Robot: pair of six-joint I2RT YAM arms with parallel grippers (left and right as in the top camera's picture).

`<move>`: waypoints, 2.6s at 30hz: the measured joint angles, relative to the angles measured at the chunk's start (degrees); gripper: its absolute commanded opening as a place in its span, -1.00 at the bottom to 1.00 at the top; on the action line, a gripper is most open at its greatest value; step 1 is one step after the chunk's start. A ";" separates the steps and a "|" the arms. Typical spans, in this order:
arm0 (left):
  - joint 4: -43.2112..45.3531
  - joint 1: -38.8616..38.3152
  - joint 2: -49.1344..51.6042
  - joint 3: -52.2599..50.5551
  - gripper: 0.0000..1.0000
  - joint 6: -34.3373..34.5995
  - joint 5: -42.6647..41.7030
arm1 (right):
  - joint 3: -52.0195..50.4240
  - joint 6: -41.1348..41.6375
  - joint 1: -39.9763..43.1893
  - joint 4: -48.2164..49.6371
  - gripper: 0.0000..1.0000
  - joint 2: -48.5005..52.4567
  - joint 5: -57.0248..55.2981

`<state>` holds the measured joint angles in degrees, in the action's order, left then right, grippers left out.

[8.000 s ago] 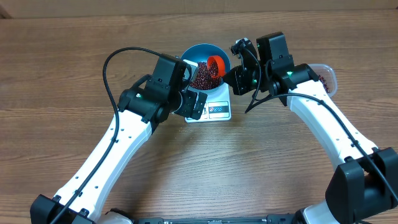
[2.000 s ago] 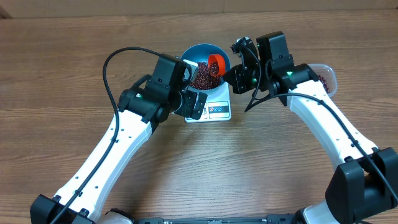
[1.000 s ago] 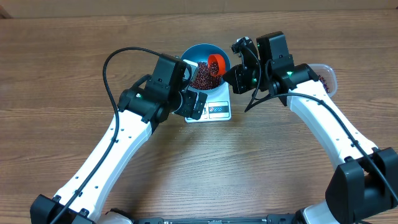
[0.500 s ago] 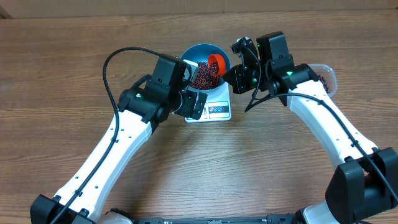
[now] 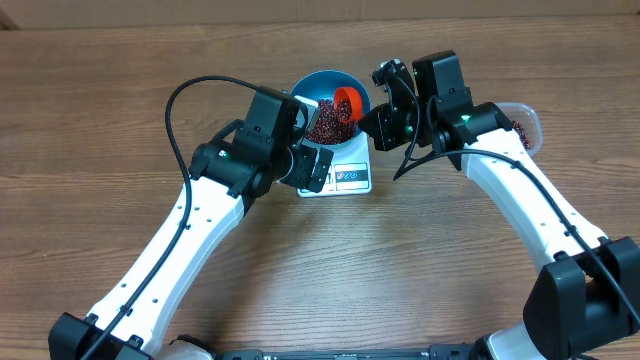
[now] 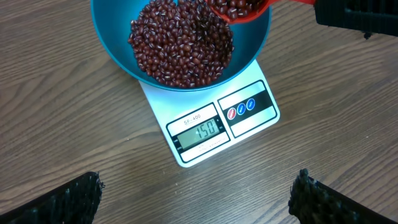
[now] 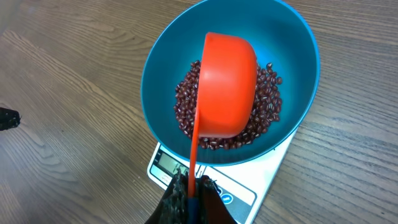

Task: Scoop item into bowl and weigh 150g on scale
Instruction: 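Keep tipping the scoop slowly until the scale reads 150 g, then carry the red scoop right and lower it into the clear bean container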

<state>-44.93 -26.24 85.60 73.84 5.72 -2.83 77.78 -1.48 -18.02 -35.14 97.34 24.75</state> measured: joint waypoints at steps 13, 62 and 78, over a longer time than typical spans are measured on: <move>0.00 0.00 0.00 0.00 0.99 0.00 0.00 | 0.02 2.40 0.11 -0.04 -0.93 0.00 0.83; 0.00 0.00 0.00 0.00 0.99 0.00 0.00 | 0.13 4.83 27.65 -18.75 -0.93 -5.35 -27.58; -0.02 0.00 0.00 0.00 0.99 0.00 0.00 | 0.13 4.66 23.56 -19.74 -0.93 -5.35 -35.76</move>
<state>-44.95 -26.24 85.60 73.84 5.72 -2.83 77.91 3.18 5.54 -54.87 91.98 -11.00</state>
